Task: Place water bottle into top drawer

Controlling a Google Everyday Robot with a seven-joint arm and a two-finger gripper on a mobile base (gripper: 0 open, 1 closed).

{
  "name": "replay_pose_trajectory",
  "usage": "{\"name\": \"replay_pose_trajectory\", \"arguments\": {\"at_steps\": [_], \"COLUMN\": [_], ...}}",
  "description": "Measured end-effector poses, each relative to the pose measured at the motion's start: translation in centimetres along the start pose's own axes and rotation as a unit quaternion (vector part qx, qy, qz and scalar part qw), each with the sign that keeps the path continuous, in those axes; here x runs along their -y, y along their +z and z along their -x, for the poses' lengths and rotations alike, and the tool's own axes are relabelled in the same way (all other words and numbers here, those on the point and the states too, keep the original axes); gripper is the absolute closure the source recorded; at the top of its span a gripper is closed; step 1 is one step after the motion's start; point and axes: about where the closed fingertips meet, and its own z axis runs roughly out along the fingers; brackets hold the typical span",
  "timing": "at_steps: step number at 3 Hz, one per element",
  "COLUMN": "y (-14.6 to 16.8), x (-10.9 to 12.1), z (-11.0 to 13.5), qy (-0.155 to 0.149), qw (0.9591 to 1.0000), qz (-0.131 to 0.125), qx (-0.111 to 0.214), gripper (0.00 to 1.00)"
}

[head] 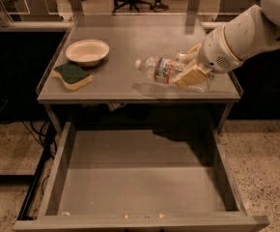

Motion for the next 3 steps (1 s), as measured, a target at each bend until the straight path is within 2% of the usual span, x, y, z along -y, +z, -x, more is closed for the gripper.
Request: {"name": "replay_pose_trajectory", "arguments": {"at_steps": [1,2,3], "y": [0.2,1.3,6.5], "x": [-1.8,-7.2,-13.6], "z": [0.1,0.1,-1.9], "qy": [-0.010,-0.031,-0.027], "qw": [0.9999,0.9991,0.9978], "qz": [0.005,0.023,0.055], "qx": [0.003,0.019,0.023], "gripper": [1.00,1.00,1.00]}}
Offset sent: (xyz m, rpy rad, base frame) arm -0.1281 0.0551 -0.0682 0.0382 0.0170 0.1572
